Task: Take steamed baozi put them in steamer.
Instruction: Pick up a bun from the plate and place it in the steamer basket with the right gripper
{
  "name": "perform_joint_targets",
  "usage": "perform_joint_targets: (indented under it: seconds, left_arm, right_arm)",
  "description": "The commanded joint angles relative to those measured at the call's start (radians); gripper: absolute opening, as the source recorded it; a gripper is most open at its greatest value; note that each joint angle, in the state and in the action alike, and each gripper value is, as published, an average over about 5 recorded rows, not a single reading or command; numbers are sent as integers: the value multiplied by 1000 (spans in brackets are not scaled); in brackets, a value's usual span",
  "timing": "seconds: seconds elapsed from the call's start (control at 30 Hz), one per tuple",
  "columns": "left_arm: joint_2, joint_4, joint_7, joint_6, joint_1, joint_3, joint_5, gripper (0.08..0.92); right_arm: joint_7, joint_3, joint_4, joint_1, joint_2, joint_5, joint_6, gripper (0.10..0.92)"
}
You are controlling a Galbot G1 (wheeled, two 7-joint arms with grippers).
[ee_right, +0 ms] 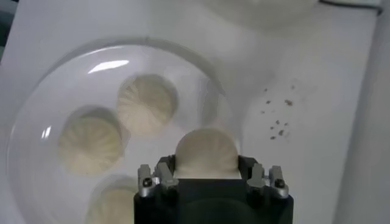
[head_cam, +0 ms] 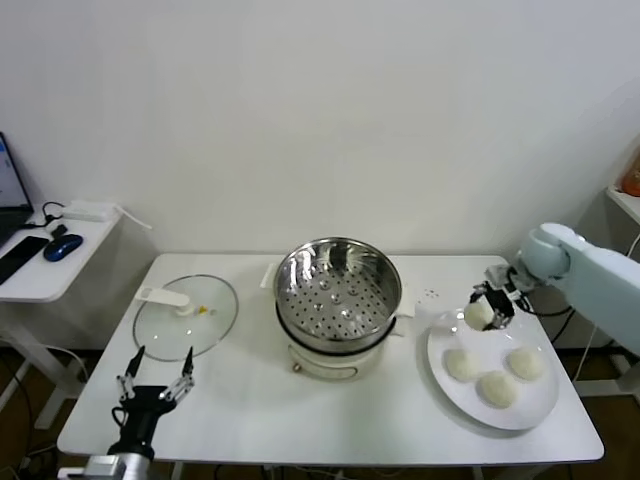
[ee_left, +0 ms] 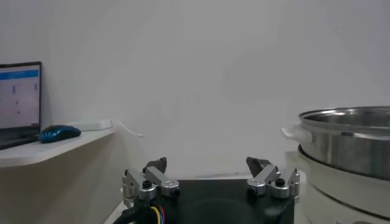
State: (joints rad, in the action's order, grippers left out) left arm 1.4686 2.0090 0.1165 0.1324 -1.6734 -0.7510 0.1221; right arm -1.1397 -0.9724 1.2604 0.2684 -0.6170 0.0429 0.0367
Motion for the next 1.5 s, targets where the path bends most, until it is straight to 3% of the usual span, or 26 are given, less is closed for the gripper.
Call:
perform_joint_targets:
  seconds: [0.03,0.43,0.9,1.5]
  left_arm:
    - [1,9,2,-3,-12,1,-5,823]
    - [10,38,-2,-5,-32,-4,-17,823]
    - [21,67,-7,-19,-22,-8,-33,823]
    - [31,82,-22,-34,-45,-20,7,823]
  right_arm:
    - [-4,-151,160,266,30,-76,26,670]
    - [-1,-293,145,562,-237,-107,149,692]
    - [26,-190,84,348,-517,269,278,701]
    - [79,-62,-56,79,-613,670,470,715]
